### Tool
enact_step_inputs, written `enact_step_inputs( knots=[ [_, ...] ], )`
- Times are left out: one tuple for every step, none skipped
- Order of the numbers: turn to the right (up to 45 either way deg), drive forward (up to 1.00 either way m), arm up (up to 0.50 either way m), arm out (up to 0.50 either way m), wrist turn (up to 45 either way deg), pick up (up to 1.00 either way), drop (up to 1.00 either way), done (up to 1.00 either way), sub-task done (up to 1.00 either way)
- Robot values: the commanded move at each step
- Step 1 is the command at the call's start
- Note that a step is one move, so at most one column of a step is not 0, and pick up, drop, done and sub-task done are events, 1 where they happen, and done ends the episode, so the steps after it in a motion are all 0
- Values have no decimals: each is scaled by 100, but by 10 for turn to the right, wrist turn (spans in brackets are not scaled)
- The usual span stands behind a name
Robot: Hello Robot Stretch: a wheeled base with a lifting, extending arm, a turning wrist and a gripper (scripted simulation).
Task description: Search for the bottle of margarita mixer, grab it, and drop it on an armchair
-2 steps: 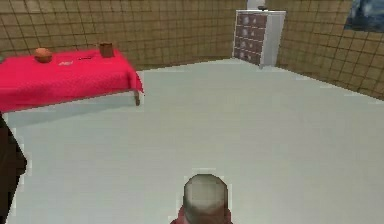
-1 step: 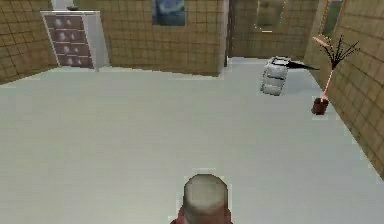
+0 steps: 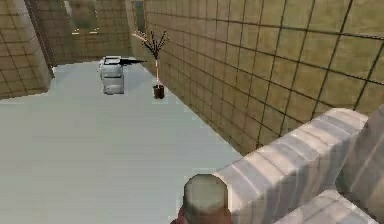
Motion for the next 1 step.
enact_step_inputs(
  knots=[
    [390, 0, 0, 0, 0, 0, 0, 0, 0]
  ],
)
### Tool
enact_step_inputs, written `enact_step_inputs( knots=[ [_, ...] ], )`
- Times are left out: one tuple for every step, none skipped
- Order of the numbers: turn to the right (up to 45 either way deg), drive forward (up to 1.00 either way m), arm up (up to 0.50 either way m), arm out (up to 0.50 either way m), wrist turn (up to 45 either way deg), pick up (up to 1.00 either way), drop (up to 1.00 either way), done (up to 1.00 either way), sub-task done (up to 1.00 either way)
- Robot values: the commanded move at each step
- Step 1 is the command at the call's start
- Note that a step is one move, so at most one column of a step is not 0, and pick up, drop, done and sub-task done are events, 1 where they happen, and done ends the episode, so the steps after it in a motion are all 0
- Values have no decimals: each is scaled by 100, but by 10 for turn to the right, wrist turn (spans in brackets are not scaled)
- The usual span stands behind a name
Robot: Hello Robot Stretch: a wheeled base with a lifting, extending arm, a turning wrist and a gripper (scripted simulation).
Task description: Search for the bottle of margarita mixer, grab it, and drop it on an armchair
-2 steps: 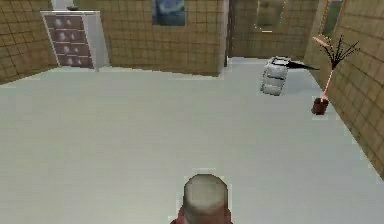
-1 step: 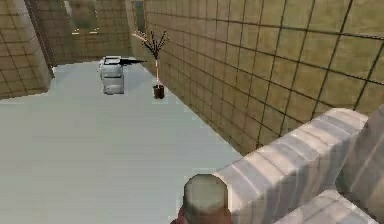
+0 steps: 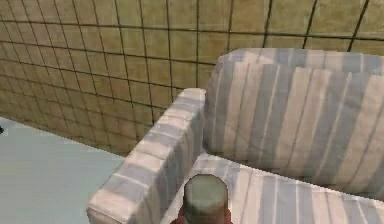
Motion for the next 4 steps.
enact_step_inputs(
  knots=[
    [-450, 0, 0, 0, 0, 0, 0, 0, 0],
    [-450, 0, 0, 0, 0, 0, 0, 0, 0],
    [-240, 0, 0, 0, 0, 0, 0, 0, 0],
    [450, 0, 0, 0, 0, 0, 0, 0, 0]
  ],
)
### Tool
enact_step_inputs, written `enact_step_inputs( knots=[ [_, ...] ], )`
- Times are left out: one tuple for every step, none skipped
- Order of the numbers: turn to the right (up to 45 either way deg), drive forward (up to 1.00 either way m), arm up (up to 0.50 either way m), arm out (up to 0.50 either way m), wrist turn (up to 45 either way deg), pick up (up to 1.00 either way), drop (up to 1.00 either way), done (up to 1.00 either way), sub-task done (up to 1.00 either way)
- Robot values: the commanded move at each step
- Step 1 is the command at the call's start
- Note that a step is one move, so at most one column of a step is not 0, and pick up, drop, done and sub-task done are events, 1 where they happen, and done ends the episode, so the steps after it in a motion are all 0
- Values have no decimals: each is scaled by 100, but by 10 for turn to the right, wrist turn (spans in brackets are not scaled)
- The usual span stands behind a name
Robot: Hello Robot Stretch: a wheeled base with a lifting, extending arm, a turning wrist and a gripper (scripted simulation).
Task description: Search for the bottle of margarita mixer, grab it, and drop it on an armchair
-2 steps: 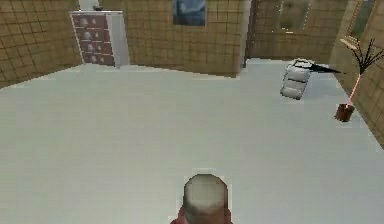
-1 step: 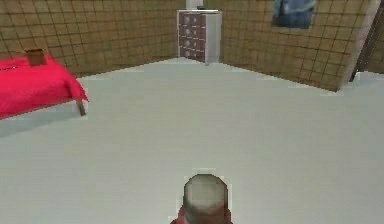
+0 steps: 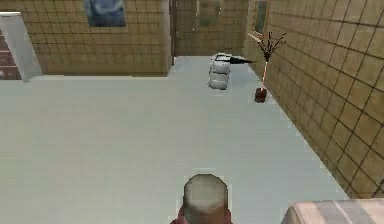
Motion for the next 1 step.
enact_step_inputs(
  knots=[
    [450, 0, 0, 0, 0, 0, 0, 0, 0]
  ],
)
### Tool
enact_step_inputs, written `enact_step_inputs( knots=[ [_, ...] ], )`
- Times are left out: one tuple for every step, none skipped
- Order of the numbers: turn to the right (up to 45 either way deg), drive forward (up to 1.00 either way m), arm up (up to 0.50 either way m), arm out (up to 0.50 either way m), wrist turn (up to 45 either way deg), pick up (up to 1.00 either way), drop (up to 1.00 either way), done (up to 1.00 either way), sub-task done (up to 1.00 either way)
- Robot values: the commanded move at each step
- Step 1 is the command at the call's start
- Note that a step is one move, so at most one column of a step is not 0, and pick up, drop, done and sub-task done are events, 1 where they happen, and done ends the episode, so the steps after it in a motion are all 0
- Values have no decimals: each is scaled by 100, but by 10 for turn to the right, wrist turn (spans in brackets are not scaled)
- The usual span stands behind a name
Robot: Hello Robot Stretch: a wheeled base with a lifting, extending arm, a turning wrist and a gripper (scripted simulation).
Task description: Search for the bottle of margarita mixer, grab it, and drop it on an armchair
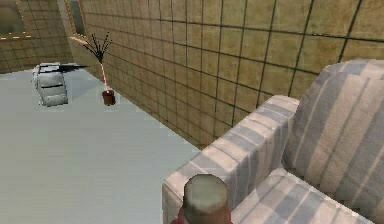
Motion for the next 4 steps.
enact_step_inputs(
  knots=[
    [30, 0, 0, 0, 0, 0, 0, 0, 0],
    [0, 0, 0, 48, 0, 0, 0, 0, 0],
    [0, 0, 0, 0, 390, 0, 0, 0, 0],
    [0, 0, -18, 0, 0, 0, 0, 0, 0]
  ],
)
